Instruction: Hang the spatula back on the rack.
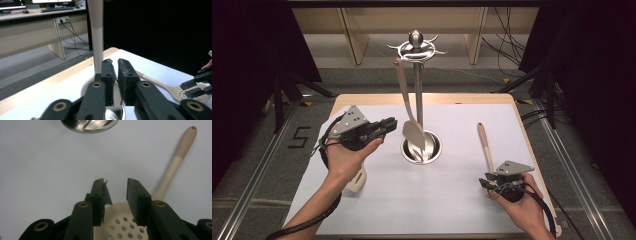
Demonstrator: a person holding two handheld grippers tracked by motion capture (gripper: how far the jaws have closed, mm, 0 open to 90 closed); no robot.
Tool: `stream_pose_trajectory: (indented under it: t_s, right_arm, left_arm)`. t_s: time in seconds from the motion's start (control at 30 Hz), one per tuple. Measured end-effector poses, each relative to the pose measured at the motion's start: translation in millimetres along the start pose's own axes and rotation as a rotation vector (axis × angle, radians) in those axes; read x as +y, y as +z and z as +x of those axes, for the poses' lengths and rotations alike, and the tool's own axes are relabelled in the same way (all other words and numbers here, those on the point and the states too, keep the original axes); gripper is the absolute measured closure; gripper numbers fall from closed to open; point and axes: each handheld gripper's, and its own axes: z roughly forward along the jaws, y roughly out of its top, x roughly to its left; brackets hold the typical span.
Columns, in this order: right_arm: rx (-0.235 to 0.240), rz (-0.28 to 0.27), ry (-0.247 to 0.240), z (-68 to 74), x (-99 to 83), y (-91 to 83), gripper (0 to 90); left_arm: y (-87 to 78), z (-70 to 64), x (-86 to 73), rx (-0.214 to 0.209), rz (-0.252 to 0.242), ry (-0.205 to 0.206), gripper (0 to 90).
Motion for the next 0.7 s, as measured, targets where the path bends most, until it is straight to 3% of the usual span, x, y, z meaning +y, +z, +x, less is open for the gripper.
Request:
stream_pose_trajectory:
  t_s: [0.03,0.13,0.17,0.23,0.37,0.53,0.57,0.6,0.7]
  right_arm:
    - [0.0,-0.001,0.009,1.1,-0.1,0.0,68.0]
    - [-0.002,-0.002,0.0,-0.2,-0.1,0.1,67.9]
    - [0.0,0.001,0.02,1.6,-0.4,0.1,68.0]
    - [0.0,-0.002,0.0,-0.3,-0.1,0.1,67.9]
    - [0.002,0.002,0.016,0.8,-0.4,0.1,68.0]
    - [-0.001,0.001,0.0,0.0,0.1,0.1,68.0]
    - [0.0,0.002,0.019,1.8,-0.3,0.0,68.0]
    - [-0.002,-0.002,0.0,-0.1,0.0,0.1,68.0]
    - [0.0,0.0,0.003,-0.1,0.1,0.2,68.0]
  left_arm:
    - [-0.3,0.8,2.7,0.0,-0.014,0.018,84.8]
    - [-1.1,0.4,9.1,-0.002,-0.047,-0.001,88.3]
    - [-1.5,0.6,10.8,-0.001,-0.054,-0.001,88.8]
    - [-2.2,-0.1,15.8,0.003,-0.073,-0.009,89.0]
    - [-2.7,-1.0,24.4,0.007,-0.099,-0.005,89.2]
    - [-2.7,-0.6,37.4,0.012,-0.128,-0.002,89.2]
    - [-2.9,-0.8,39.9,0.011,-0.133,0.001,89.2]
    - [-3.1,-1.1,43.2,0.012,-0.139,0.005,89.2]
    - [-3.6,-2.1,54.5,0.011,-0.163,0.006,89.2]
